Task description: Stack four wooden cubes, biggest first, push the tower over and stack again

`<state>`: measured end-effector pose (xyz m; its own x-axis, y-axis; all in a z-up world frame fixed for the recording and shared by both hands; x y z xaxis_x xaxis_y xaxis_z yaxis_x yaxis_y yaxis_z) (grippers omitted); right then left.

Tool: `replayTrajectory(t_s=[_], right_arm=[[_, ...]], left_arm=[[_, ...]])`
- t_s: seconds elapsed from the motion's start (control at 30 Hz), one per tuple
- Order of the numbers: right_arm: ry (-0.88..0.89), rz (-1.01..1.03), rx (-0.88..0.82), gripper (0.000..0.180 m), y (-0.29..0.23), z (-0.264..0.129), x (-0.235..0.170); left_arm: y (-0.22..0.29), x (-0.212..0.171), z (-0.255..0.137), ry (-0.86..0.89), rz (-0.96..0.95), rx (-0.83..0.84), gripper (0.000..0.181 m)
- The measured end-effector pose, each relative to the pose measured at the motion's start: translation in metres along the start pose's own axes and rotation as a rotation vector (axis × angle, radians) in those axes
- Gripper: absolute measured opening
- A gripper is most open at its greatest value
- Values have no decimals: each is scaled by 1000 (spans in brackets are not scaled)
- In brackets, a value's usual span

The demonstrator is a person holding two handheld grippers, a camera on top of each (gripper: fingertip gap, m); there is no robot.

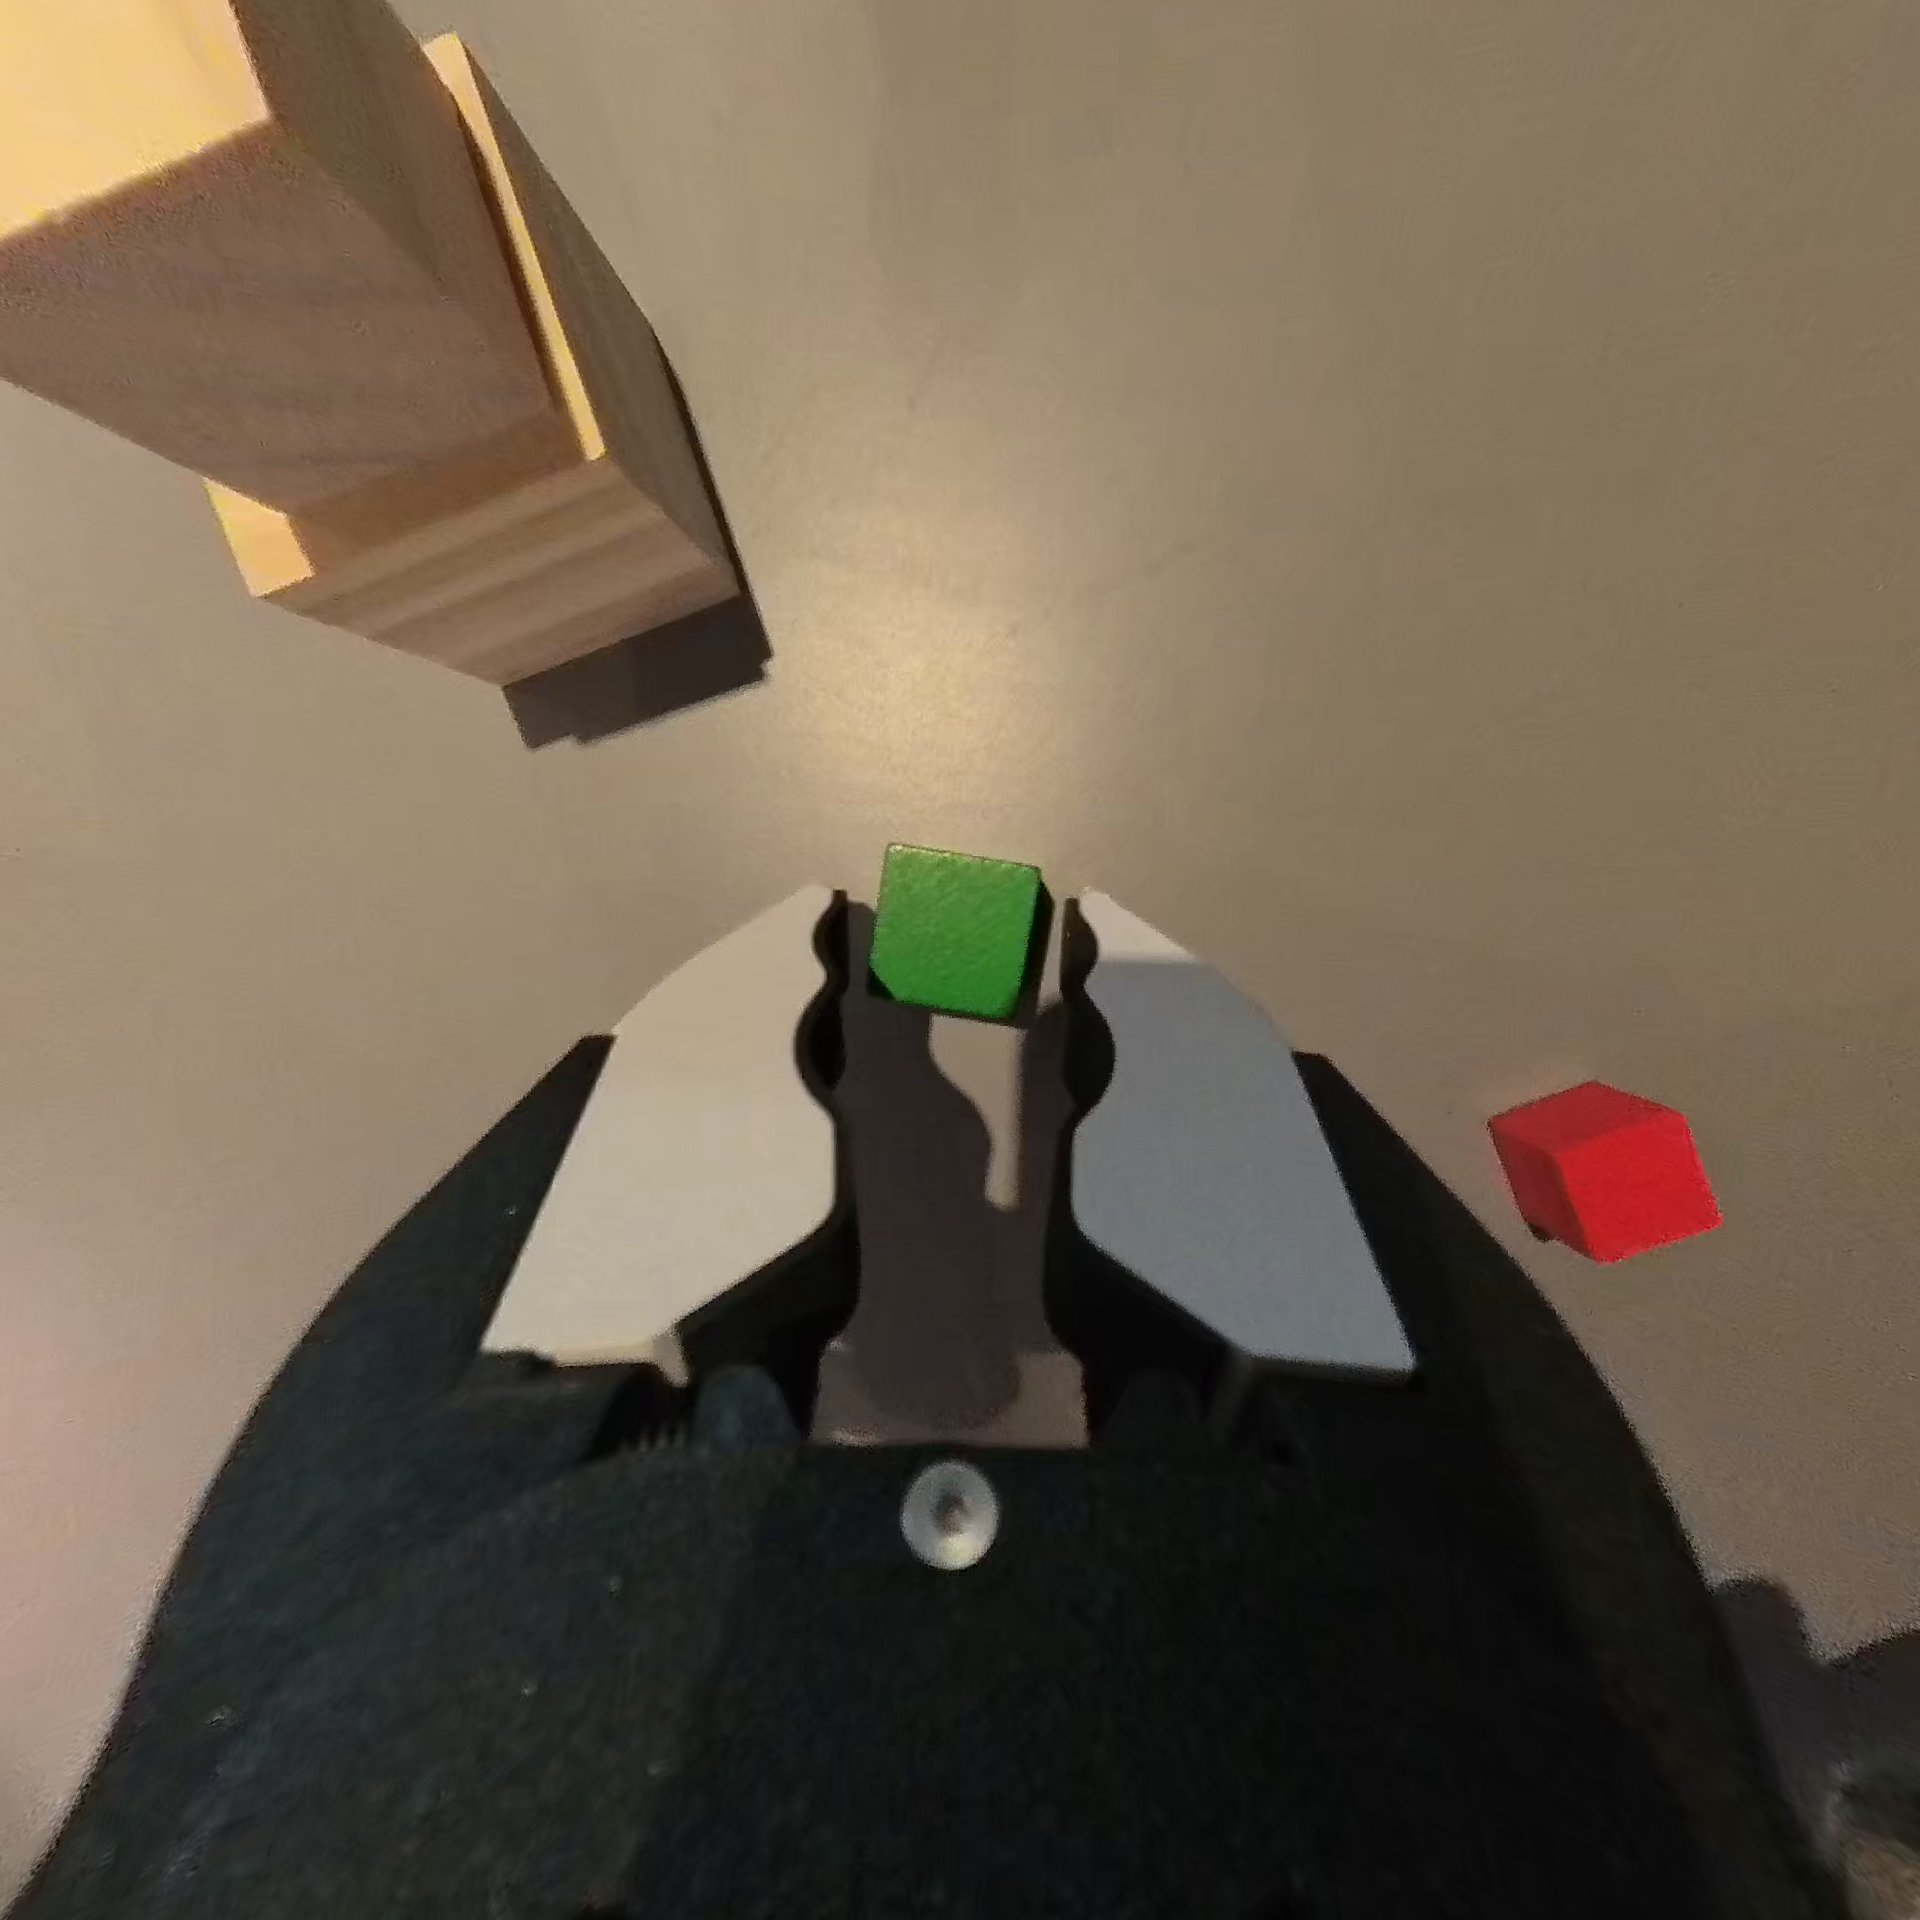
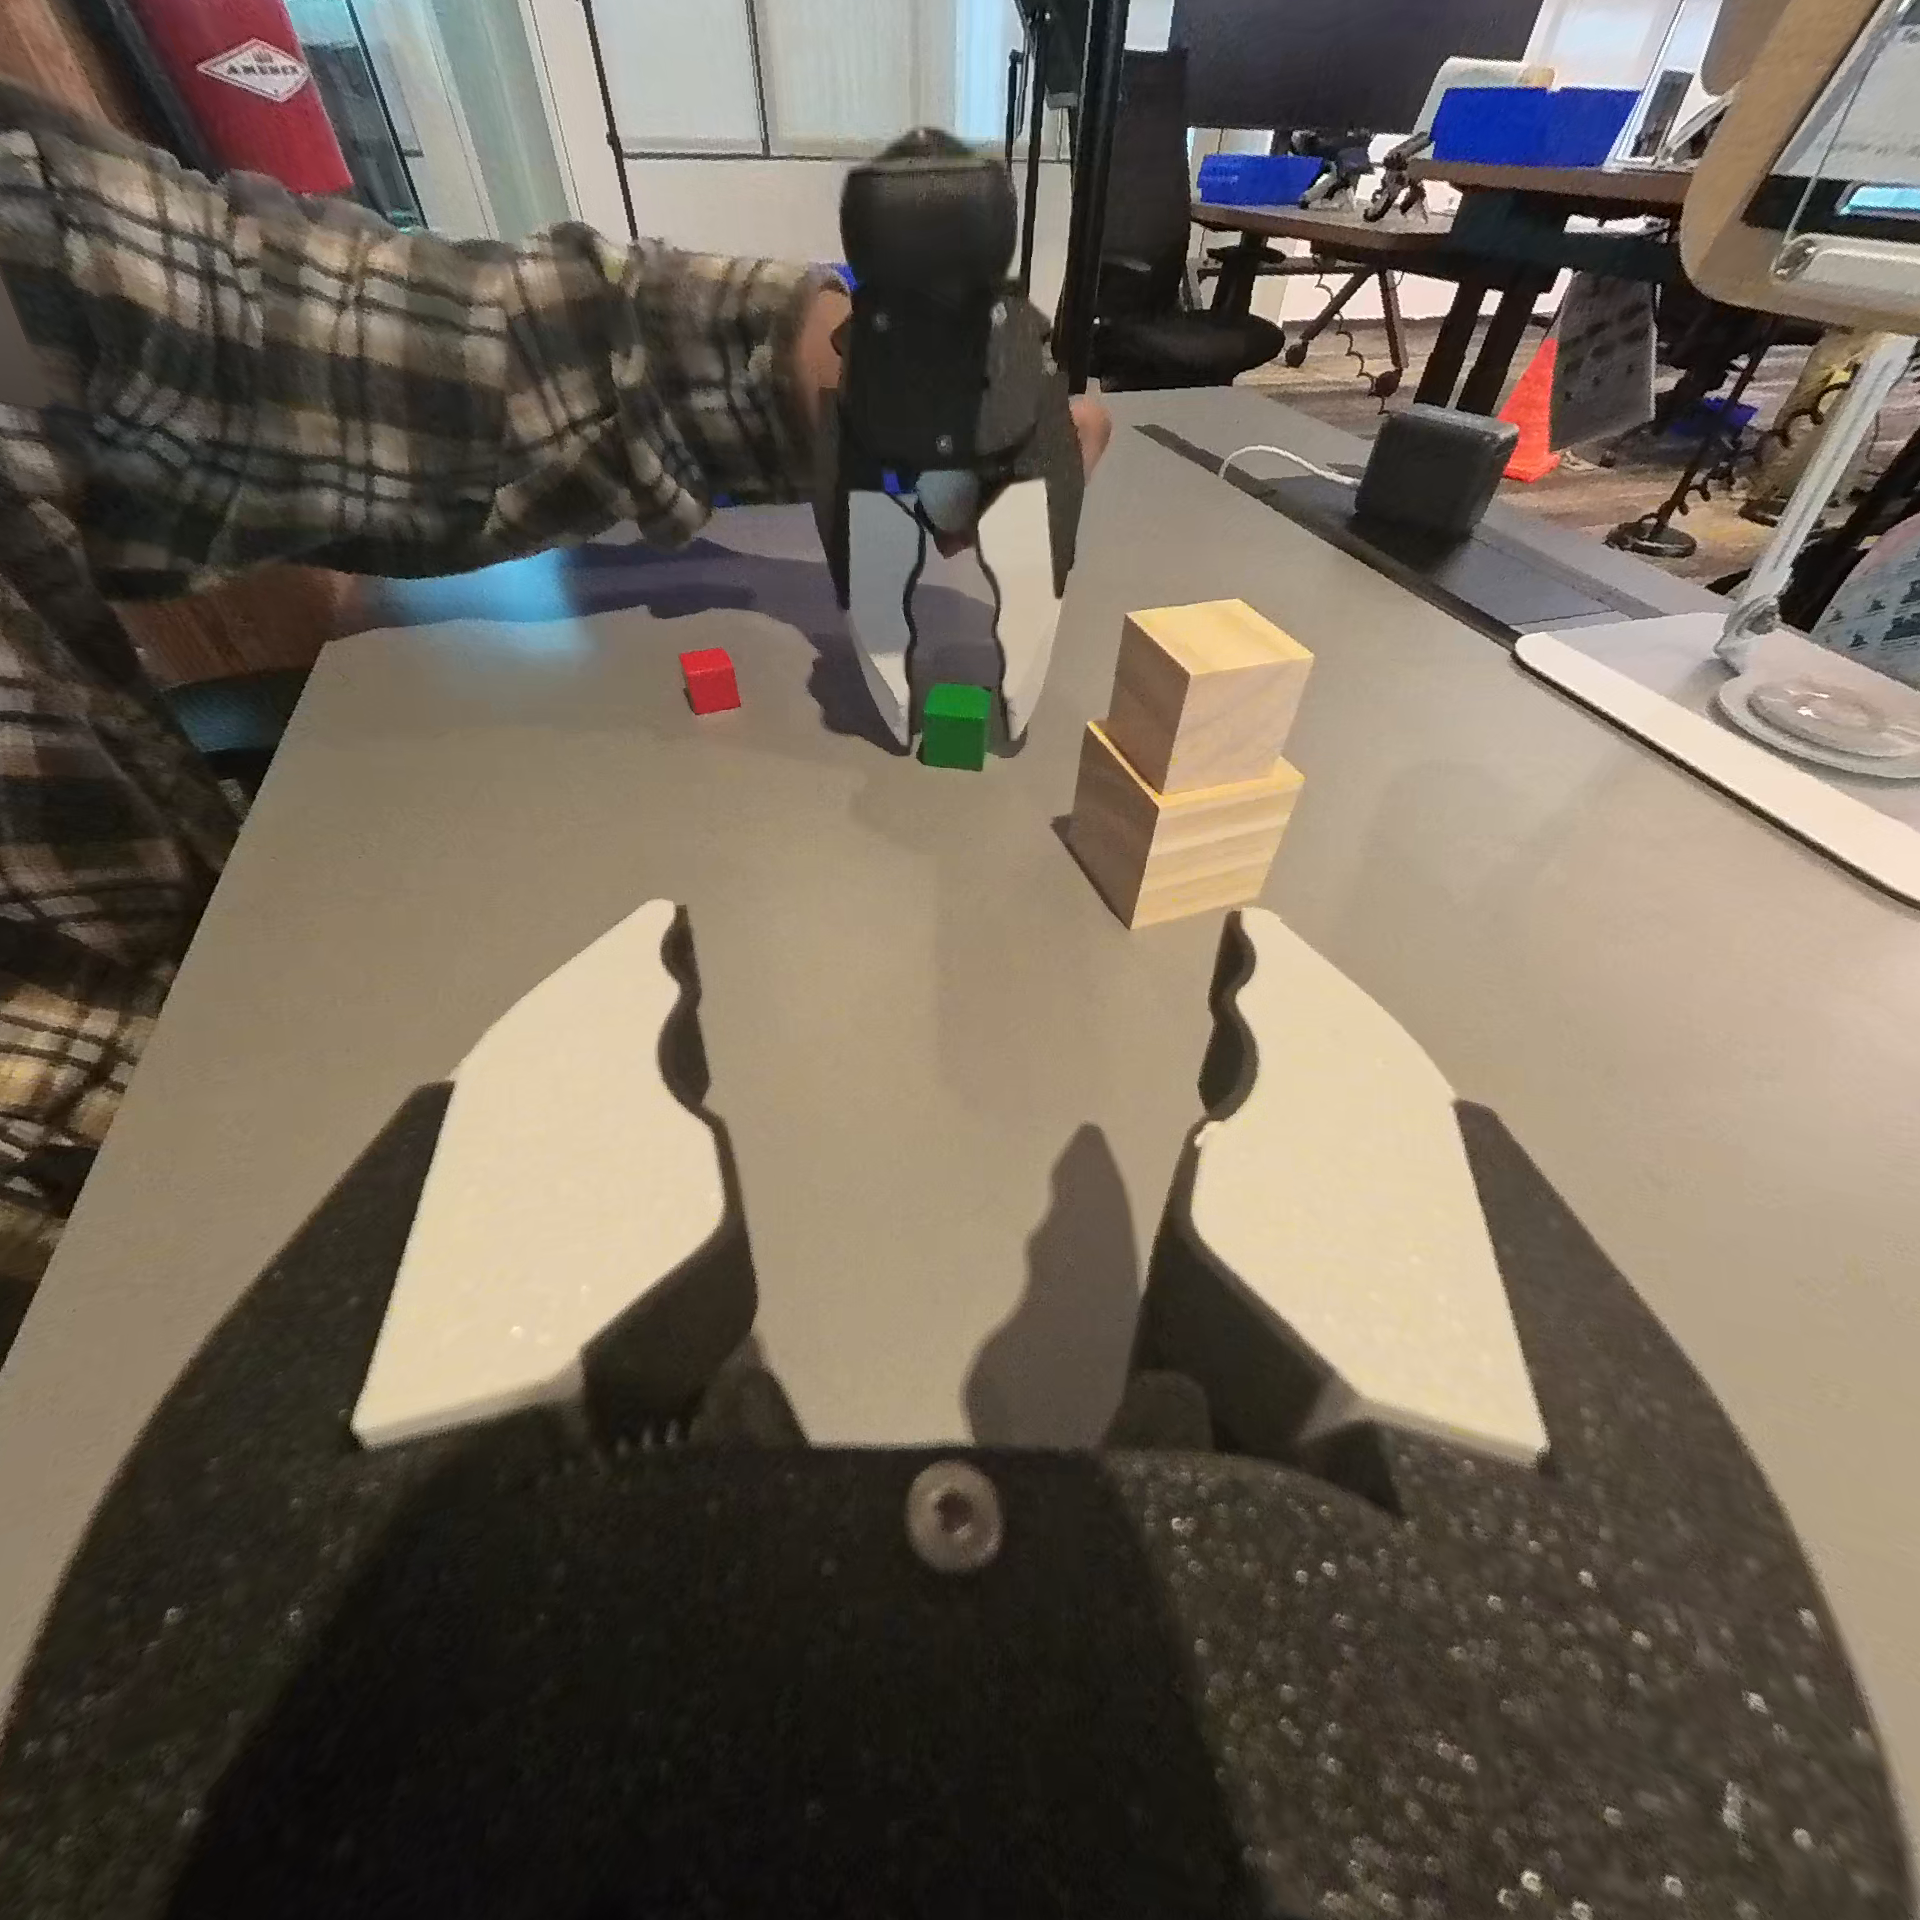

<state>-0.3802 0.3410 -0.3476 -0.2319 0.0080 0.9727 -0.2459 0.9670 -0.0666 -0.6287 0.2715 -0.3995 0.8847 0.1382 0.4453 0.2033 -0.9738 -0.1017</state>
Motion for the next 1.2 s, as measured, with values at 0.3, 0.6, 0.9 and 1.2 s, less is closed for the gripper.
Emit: replayTrajectory(t_s=[0.3, 0.6, 0.9, 1.2], right_arm=[[20, 18, 0, 85, 3, -2, 1], [16, 45, 7, 80, 5, -2, 0], [-39, 32, 19, 77, 2, 3, -6], [-42, 34, 39, 74, 0, 4, -6]], left_arm=[[-28, 19, -35, 119, -216, 158, 28], [-65, 89, -91, 231, -423, 306, 28], [-80, 103, -61, 145, -449, 230, 29], [-76, 105, -45, 28, -390, 144, 29]])
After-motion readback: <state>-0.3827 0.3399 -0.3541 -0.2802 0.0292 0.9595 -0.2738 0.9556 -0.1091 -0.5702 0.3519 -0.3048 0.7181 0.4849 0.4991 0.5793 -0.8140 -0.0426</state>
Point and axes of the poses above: each gripper's, where its closed fingertips meet, z out along the fingers, x out of its top, y = z × x across the jaws, the point moved 5 cm from there along -z, back along the fingers, and after that the axes turned 5 degrees about z, right-handed, at the moved point
